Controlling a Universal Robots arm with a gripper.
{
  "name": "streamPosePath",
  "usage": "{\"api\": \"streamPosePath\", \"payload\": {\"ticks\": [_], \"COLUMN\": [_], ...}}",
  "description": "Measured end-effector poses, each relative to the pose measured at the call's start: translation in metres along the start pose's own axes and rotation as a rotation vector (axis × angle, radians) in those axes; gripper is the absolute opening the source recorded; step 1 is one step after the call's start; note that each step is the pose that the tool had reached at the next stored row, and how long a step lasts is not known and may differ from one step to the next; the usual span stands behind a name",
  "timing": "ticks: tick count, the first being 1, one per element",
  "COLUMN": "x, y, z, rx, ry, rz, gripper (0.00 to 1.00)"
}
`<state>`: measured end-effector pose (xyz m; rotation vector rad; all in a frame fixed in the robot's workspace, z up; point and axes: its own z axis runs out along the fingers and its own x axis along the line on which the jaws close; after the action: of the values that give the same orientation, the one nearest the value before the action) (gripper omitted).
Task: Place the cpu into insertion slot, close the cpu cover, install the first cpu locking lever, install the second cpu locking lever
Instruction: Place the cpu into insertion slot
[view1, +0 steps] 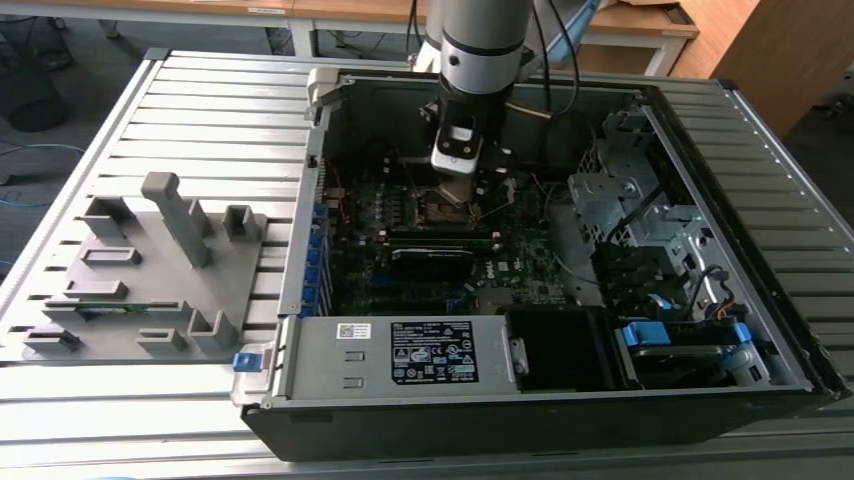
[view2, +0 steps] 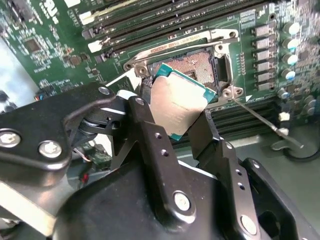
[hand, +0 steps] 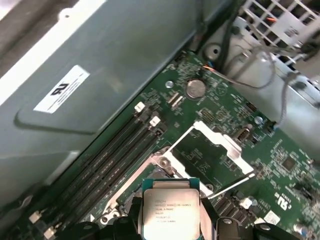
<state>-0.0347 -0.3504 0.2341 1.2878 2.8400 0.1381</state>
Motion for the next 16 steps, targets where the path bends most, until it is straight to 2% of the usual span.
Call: {"api": "streamPosePath", "payload": {"ticks": [16], "x": [0.0], "y": [-0.0001], "z": [0.0011], "rx": [-0.0052], "ry": [-0.0259], "rz": [0.29], "gripper": [0.54]}}
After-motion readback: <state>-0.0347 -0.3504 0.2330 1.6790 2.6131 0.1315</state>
